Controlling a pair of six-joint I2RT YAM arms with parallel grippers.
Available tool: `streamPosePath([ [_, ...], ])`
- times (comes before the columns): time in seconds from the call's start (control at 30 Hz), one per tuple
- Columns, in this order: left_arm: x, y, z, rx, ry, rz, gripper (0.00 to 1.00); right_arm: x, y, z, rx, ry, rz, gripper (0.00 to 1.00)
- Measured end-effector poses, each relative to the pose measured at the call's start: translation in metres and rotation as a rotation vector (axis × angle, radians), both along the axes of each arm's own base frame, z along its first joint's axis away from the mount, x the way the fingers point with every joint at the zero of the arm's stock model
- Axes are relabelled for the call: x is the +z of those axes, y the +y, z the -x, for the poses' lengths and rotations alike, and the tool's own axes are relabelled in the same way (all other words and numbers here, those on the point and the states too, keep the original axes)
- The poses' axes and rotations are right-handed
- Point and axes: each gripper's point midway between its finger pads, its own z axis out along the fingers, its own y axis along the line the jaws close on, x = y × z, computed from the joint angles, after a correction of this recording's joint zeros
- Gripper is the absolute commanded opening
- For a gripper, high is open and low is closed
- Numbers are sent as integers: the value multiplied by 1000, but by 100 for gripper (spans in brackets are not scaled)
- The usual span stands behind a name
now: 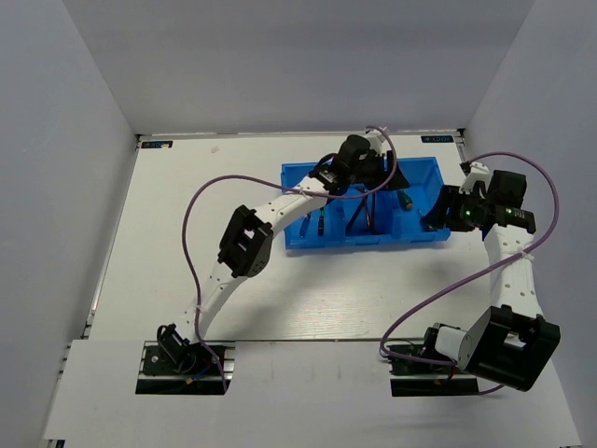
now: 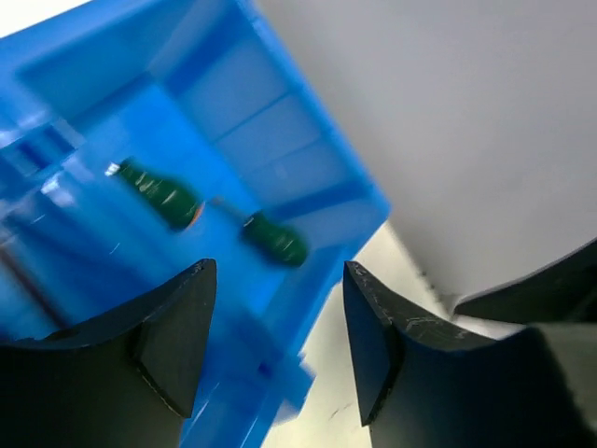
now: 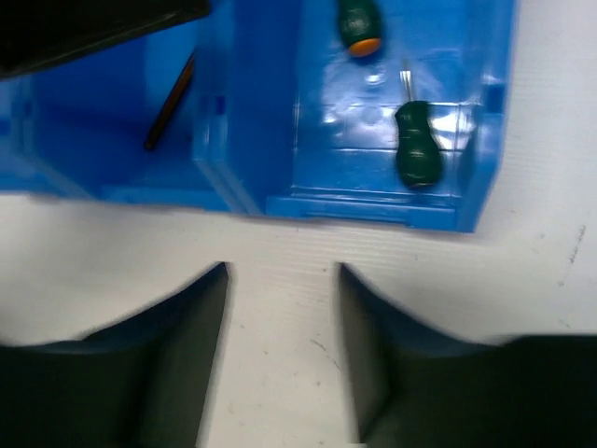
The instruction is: Sort the tools into containers
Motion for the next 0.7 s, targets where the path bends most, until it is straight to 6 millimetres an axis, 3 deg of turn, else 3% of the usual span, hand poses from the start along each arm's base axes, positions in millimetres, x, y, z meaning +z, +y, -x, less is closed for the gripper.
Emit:
streamPosePath([
  [0.07, 0, 14, -1, 18, -31, -67, 72, 1, 8, 3, 45, -1, -24, 91],
  [0.13, 5, 42, 6, 45, -75, -176, 84, 2, 14, 6, 86, -6, -42, 91],
  [0.23, 44, 99, 21, 117, -167, -304, 98, 3, 18, 7, 99, -6, -53, 91],
  [0.4, 143, 205, 60, 292, -346, -344, 100, 1, 17, 8, 88, 7, -52, 91],
  [0.5, 174, 267, 87, 412, -390, -332, 100, 1, 18, 9, 89, 11, -57, 91],
  [0.6, 160, 316, 104, 524, -354, -362, 100, 2, 22, 10, 97, 11, -75, 91],
  [0.7, 115, 350, 114, 602, -263, -436, 100, 4, 27, 11, 115, 8, -97, 91],
])
